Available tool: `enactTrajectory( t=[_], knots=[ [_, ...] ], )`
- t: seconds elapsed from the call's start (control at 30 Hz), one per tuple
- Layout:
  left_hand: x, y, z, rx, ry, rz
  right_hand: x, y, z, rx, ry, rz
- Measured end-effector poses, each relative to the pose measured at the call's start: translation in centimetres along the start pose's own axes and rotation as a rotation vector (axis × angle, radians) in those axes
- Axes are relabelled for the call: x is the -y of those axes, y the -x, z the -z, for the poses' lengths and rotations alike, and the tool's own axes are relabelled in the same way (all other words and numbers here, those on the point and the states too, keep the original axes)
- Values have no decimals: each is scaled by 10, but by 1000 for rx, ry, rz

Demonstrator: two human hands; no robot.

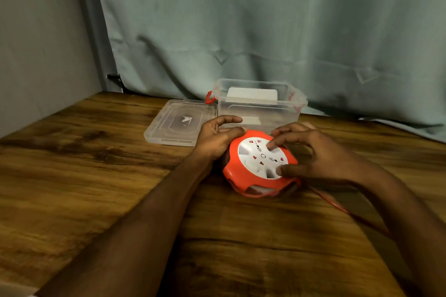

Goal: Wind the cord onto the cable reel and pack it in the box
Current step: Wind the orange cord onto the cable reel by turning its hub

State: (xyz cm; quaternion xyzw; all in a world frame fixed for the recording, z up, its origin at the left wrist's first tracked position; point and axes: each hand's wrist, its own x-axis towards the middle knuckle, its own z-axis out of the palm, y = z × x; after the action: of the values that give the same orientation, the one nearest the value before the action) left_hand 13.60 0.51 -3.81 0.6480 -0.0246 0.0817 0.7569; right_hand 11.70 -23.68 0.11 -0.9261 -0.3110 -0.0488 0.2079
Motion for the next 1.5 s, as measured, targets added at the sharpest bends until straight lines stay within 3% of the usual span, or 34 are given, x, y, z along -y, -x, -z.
enactTrajectory(
  t=[0.17, 0.63, 0.87, 1.1, 1.23, 1.5],
  knots=[
    [2, -1, 0, -8, -5, -10, 10, 1, -1, 16, 85, -94],
    [4, 0, -1, -51, -24, -50, 37, -8, -27, -255, 231, -201],
    [4, -1, -2, -24, 10, -27, 45, -10, -35, -310, 314, -85],
    [4, -6, 0, 64, 33, 71, 31, -4, -17, -289, 130, -87],
    [7, -8, -5, 79, 57, 87, 29, -4, -11, -111, 176, -138],
    [8, -4, -8, 53, 12, -35, 18, -2, -2, -47, 205, -151]
  ],
)
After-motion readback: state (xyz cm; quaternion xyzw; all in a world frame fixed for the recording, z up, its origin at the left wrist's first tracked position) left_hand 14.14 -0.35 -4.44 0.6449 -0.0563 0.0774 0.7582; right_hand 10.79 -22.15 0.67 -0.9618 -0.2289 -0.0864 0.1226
